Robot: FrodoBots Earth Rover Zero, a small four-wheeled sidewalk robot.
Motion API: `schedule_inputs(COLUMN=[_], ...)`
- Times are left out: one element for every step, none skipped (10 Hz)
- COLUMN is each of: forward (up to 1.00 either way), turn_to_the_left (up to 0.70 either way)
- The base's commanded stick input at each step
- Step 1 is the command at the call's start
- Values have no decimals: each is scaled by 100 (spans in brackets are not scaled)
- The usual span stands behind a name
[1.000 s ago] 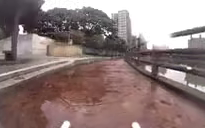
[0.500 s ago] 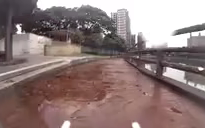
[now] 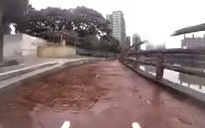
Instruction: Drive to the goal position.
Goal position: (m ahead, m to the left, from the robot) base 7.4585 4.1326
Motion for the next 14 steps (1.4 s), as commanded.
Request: schedule_inputs(forward=[50,50,50,50,50,50,50,50,50,50,50,50,50,50], turn_to_the_left=[0,0,0,0,0,0,0,0,0,0,0,0,0,0])
